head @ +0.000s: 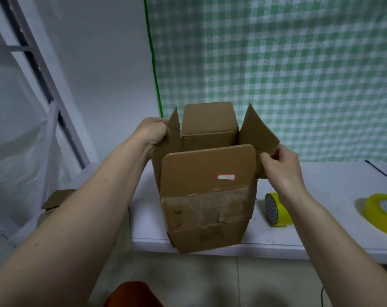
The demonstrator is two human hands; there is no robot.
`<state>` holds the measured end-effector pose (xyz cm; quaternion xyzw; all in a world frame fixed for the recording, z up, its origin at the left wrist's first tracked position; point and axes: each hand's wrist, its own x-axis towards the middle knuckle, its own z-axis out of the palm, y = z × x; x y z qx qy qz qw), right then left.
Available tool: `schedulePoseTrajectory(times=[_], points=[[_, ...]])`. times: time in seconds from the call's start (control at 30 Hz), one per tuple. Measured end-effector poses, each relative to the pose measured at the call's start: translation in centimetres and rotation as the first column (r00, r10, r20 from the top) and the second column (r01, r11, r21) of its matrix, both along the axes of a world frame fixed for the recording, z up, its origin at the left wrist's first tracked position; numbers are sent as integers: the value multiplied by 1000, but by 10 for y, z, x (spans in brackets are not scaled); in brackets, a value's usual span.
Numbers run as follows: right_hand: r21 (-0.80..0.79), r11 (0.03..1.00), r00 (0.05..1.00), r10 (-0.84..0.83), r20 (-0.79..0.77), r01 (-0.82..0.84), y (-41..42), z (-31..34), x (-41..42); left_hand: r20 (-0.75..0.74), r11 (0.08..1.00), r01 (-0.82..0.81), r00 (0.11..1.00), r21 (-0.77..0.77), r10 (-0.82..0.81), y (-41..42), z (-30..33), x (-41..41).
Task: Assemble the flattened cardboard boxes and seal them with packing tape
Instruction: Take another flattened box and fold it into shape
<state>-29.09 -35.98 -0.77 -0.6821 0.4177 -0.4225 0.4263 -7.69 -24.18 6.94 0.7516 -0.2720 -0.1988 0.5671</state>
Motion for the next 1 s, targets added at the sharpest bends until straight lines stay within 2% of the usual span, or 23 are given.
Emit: schedulePoseTrajectory(times=[0.13, 0.2, 0.23, 0.3, 0.4, 0.53, 0.67, 0.73, 0.8, 0.87, 1.0], points=[[49, 999, 999, 7, -54, -5, -10, -7, 9, 41, 997, -20, 999, 70, 17, -1, 2, 2], [35, 999, 998, -25, -60, 28, -13, -11, 11, 120, 971, -2, 992, 238, -28, 3, 4, 0], [21, 999, 998, -34, -61, 35, -15, -13, 12, 112, 940, 60, 988, 336, -104, 8, 5, -2], [-4, 1000, 997, -30, -71, 29, -16, -15, 14, -33, 875, 240, 968, 420, -249, 20, 5, -7], [-12, 1000, 998, -14, -57, 13, -16, -17, 15, -159, 872, 319, 947, 372, -279, 35, 2, -3], [-7, 1000, 1000, -27, -15, 27, -17, -19, 15, -300, 924, 330, 917, 193, -265, 44, -1, 10], [-4, 997, 997, -73, 7, 73, -17, -24, 20, -377, 870, 490, 817, 52, -437, 48, -2, 13], [-5, 995, 995, -100, 14, 100, -17, -25, 20, -318, 839, 523, 829, 147, -461, 50, -3, 10], [-18, 993, 993, -119, 15, 119, -17, -26, 19, -178, 800, 493, 870, 341, -460, 54, 0, 4], [-37, 992, 993, -121, 1, 121, -16, -26, 18, -98, 764, 458, 878, 454, -468, 61, 5, 0], [-43, 995, 996, -92, 11, 93, -11, -23, 18, -108, 776, 492, 863, 395, -493, 78, 14, -4]])
